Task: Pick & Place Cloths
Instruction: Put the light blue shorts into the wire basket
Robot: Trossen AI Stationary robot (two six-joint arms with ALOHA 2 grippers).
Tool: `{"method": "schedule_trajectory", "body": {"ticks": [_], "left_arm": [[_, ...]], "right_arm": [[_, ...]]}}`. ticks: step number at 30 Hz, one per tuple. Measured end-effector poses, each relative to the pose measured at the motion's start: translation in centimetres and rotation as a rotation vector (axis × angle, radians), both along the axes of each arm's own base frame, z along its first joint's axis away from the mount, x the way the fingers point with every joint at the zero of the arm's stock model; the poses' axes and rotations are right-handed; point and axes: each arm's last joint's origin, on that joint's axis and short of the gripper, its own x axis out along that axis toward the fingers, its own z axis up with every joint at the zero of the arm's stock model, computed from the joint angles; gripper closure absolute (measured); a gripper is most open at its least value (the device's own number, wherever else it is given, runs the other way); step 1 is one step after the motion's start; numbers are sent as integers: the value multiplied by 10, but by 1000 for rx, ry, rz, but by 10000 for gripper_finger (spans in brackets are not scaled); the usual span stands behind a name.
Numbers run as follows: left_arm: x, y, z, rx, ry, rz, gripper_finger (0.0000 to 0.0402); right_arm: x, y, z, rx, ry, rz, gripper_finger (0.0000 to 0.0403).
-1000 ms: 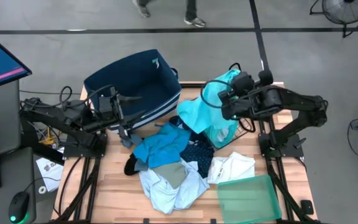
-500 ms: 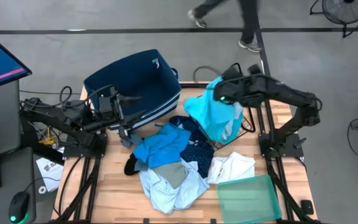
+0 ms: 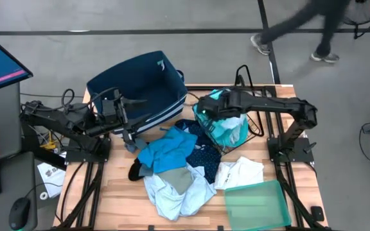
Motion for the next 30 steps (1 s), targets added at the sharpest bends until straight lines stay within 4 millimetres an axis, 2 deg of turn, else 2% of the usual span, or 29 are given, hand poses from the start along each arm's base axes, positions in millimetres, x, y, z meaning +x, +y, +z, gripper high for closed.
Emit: {"method": "schedule_trajectory", "body": {"ticks": [4, 6, 9, 13, 17, 22, 27, 30], "left_arm": [[0, 0, 0, 0, 0, 0, 183], [0, 0, 0, 0, 0, 0, 183], [0, 0, 0, 0, 0, 0, 183], [0, 0, 0, 0, 0, 0, 183], [0, 0, 0, 0, 0, 0, 183], [0, 0, 0, 0, 0, 1, 183], [0, 0, 0, 0, 0, 1, 183], [0, 0, 0, 0, 0, 1, 183]], "right_arm": [[-5, 0, 31, 140, -303, 118, 403], [-13, 3, 45, 199, -384, 162, 403], [-33, 14, 56, 243, -370, 124, 403], [-61, 21, 51, 234, -167, -6, 403], [-71, 10, 34, 191, -8, -116, 403], [-70, -7, -19, 204, 73, -151, 403], [-73, -33, -63, 271, 18, -183, 403], [-75, -44, -81, 290, -28, -208, 403]]}}
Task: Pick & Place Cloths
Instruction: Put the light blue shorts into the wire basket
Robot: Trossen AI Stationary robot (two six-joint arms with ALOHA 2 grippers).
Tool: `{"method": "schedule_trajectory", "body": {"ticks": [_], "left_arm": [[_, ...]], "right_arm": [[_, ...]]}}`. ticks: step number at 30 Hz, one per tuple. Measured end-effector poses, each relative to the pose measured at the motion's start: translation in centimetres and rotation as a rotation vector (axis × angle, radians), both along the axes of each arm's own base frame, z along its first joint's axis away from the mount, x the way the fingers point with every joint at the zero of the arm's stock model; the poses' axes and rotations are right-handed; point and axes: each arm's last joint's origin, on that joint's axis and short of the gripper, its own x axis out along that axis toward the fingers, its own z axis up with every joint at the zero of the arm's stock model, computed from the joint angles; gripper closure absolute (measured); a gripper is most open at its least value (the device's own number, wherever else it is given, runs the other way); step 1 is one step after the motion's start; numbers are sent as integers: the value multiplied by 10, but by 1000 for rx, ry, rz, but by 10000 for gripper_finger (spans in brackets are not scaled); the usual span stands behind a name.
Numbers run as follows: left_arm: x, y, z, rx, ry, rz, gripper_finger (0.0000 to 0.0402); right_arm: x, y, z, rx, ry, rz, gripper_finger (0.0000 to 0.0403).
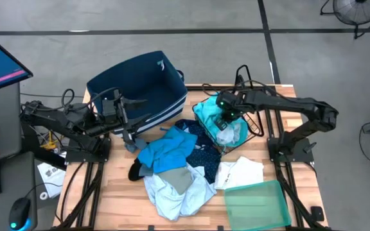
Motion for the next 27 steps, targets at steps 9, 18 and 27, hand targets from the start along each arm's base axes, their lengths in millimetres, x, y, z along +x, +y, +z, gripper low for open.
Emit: {"method": "schedule_trajectory", "body": {"ticks": [9, 18, 27], "left_arm": [[0, 1, 0, -8, 3, 38, 183], [0, 1, 0, -9, 2, 41, 183], [-1, 2, 0, -12, 3, 58, 183]], "right_arm": [[-9, 7, -36, 40, 86, -26, 403], [1, 17, -55, 71, 220, 29, 395], [-3, 23, 20, -40, 87, 109, 329]]}}
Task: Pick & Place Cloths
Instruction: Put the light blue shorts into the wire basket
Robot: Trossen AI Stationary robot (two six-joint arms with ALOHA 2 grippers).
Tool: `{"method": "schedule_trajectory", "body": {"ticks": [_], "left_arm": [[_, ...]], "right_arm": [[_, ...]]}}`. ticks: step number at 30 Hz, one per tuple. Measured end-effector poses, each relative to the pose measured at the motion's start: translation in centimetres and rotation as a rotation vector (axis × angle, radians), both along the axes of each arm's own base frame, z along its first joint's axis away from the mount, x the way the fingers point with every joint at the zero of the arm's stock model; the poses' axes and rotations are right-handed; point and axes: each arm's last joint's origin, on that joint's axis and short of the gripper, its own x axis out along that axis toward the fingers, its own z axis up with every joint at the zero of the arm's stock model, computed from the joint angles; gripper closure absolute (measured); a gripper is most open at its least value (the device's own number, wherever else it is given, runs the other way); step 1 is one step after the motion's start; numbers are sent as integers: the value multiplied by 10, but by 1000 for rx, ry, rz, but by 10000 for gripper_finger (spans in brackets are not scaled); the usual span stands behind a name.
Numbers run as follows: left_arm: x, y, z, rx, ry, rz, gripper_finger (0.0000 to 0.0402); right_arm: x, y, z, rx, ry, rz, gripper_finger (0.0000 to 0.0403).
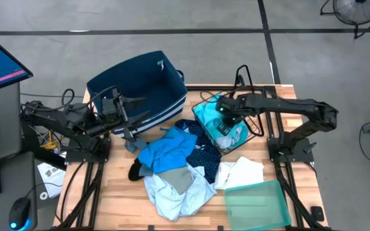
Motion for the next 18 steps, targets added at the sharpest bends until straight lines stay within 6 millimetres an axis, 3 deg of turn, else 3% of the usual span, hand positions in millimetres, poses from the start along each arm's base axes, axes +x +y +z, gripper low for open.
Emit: {"method": "schedule_trajectory", "body": {"ticks": [4, 9, 11, 14, 18], "left_arm": [[0, 0, 0, 0, 0, 0, 183], [0, 0, 0, 0, 0, 0, 183], [0, 0, 0, 0, 0, 0, 183], [0, 0, 0, 0, 0, 0, 183], [0, 0, 0, 0, 0, 0, 183]], "right_arm": [[-7, 2, 31, -27, -75, 27, 280], [1, 0, 82, -126, -398, 31, 230], [10, -3, 92, -167, -496, 48, 225], [26, -8, 83, -170, -488, 56, 236], [48, -17, 41, -127, -321, 62, 274]]}}
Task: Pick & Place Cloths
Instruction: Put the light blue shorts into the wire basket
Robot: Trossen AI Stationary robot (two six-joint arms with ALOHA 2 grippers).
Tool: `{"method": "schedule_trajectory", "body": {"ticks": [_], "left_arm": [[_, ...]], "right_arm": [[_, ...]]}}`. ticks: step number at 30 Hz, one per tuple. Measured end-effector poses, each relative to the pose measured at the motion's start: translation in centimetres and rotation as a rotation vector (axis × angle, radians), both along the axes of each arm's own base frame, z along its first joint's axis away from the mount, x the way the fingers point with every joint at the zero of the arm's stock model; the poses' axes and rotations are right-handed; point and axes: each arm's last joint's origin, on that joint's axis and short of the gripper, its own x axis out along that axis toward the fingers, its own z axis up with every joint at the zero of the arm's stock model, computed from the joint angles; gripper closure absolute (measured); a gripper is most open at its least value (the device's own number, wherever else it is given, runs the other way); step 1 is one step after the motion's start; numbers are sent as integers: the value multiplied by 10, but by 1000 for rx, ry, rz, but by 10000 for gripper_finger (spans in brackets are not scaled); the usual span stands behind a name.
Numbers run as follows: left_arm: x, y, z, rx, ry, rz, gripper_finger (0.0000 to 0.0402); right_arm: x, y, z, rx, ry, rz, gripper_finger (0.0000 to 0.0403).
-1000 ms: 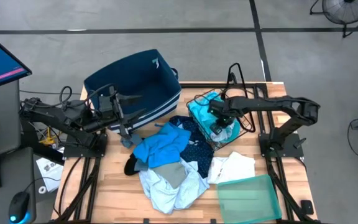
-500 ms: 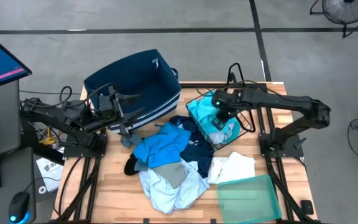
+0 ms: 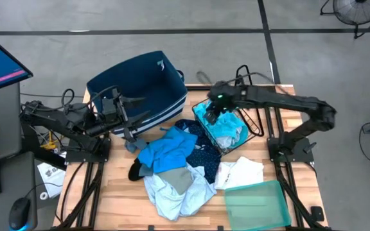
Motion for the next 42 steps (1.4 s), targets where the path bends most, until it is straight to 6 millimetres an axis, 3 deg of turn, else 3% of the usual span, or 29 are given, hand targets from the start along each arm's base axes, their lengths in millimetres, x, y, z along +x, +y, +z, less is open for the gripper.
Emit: {"method": "schedule_trajectory", "body": {"ticks": [3, 8, 16, 22, 26, 36, 42], "left_arm": [[0, 0, 0, 0, 0, 0, 183], [0, 0, 0, 0, 0, 0, 183], [0, 0, 0, 0, 1, 0, 183], [0, 0, 0, 0, 1, 0, 183], [0, 0, 0, 0, 1, 0, 183], [0, 0, 0, 0, 1, 0, 183], [0, 0, 0, 0, 1, 0, 183]], "right_arm": [[9, -6, -33, 46, 114, -4, 314], [-2, -8, -82, 129, 338, -16, 392], [-31, -1, -124, 234, 410, -39, 398], [-30, 8, -154, 265, 471, -23, 389], [-25, 8, -142, 268, 465, 0, 392], [-30, 3, -39, 160, 160, 0, 398], [-12, -2, -10, -3, -143, 33, 401]]}}
